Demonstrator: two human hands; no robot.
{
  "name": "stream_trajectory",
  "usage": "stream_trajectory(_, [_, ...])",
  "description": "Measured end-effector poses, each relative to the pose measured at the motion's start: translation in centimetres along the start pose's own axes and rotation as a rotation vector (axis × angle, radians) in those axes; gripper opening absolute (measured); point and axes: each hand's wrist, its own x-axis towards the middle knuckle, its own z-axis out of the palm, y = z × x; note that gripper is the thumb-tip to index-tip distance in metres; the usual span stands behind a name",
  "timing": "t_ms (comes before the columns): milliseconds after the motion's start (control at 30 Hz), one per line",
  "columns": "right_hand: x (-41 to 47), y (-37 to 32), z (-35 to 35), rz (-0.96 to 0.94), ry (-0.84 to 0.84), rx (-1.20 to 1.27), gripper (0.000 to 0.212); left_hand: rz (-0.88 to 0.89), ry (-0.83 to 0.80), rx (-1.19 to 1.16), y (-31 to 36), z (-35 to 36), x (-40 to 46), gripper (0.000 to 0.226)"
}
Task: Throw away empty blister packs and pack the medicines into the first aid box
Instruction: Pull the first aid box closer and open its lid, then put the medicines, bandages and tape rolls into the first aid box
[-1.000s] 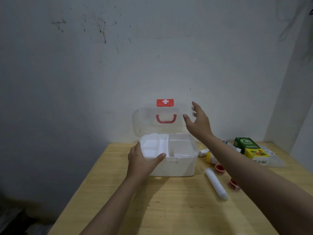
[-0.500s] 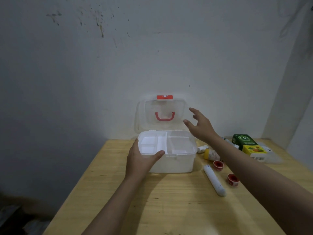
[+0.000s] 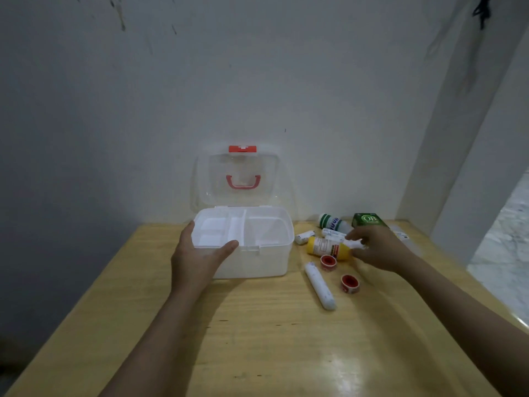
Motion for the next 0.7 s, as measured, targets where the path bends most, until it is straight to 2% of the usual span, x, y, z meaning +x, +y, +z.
stream_trajectory(133, [-0.8, 0.6, 1.6, 0.040, -0.019, -0.065, 0.037, 0.013, 0.001, 0.001, -0.1, 0.1, -0.2, 0.102])
stream_trajectory(333, [-0.8, 0.9, 3.4, 0.057, 0.119, -0.079, 0.029, 0.016, -0.006, -0.002, -0.1, 0.1, -0.2, 0.101])
stream_trajectory(533, [-0.9, 0.2, 1.9, -0.070, 0.274, 0.090, 0.020, 0.027, -0.010, -0.017, -0.2, 0.1, -0.2, 0.102])
stream_trajectory(700, [-0.5, -1.8, -1.1, -0.088, 0.436, 0.210, 0.015, 0.026, -0.007, -0.029, -0.1, 0.1, -0.3, 0.100])
